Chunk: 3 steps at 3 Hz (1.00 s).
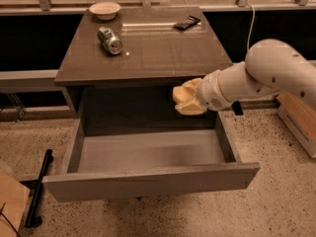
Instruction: Pick sponge from top drawer and place on counter
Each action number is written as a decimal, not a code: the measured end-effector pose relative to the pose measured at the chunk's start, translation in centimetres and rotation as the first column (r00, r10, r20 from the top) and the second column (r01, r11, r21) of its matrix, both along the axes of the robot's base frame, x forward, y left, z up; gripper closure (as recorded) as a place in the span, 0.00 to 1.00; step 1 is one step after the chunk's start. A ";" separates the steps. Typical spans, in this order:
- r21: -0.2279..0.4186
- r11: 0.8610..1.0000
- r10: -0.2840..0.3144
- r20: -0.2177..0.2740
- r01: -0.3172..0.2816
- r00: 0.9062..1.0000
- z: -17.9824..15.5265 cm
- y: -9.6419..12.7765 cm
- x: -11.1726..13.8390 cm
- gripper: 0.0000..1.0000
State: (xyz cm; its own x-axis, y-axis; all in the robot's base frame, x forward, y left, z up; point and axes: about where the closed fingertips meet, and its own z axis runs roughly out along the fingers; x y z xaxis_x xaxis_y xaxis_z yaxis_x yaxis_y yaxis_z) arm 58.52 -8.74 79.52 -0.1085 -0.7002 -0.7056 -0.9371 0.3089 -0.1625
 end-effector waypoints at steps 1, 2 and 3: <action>-0.029 0.999 0.041 0.130 -0.038 0.991 7.8 -1.1 0.1 1.00; -0.028 1.000 0.005 0.193 0.000 0.981 11.5 -1.6 4.0 1.00; 0.041 0.997 -0.077 0.153 0.071 0.985 10.7 -0.5 10.9 1.00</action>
Offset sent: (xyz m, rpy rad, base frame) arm 0.0982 -0.0146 0.1529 -0.0068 -0.2334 -0.0757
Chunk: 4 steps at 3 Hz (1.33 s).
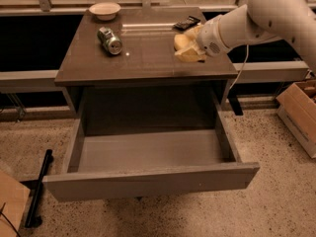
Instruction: Pick sponge from top drawer and place on counter
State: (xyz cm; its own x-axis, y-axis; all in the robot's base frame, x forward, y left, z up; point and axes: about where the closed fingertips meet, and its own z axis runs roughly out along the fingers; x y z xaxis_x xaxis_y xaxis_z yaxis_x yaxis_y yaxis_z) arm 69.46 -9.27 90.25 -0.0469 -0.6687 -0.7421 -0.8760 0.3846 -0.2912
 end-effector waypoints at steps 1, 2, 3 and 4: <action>0.043 0.999 -0.030 -0.059 0.033 0.998 -2.9 0.8 4.2 1.00; 0.076 0.996 -0.040 -0.108 0.048 0.993 -6.3 1.9 8.0 0.82; 0.079 0.996 -0.039 -0.110 0.048 0.993 -6.8 2.0 8.4 0.58; 0.080 0.996 -0.035 -0.115 0.044 0.993 -7.2 2.4 8.4 0.27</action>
Offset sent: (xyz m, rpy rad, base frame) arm 0.1294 0.0267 -0.1041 0.1211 0.1625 -0.0679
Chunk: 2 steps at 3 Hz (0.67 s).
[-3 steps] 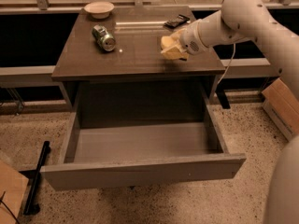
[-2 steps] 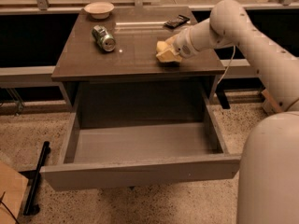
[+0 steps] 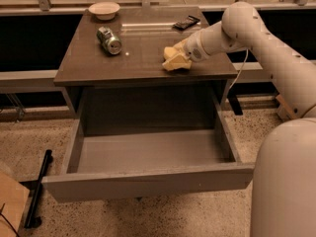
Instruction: Pick sponge from top drawer and place on counter
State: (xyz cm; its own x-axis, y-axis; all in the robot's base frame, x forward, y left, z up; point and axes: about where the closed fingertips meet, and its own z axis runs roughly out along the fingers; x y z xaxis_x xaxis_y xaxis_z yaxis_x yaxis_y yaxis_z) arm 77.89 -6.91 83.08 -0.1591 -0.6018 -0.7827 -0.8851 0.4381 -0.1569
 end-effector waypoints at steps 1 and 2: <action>0.000 1.000 0.004 -0.003 -0.004 1.000 -0.2 0.3 0.0 0.04; 0.001 1.000 0.006 -0.005 -0.006 1.000 -0.3 0.4 0.0 0.00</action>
Offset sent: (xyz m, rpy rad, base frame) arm 0.0001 0.0023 -0.0020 0.0003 0.0030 0.0033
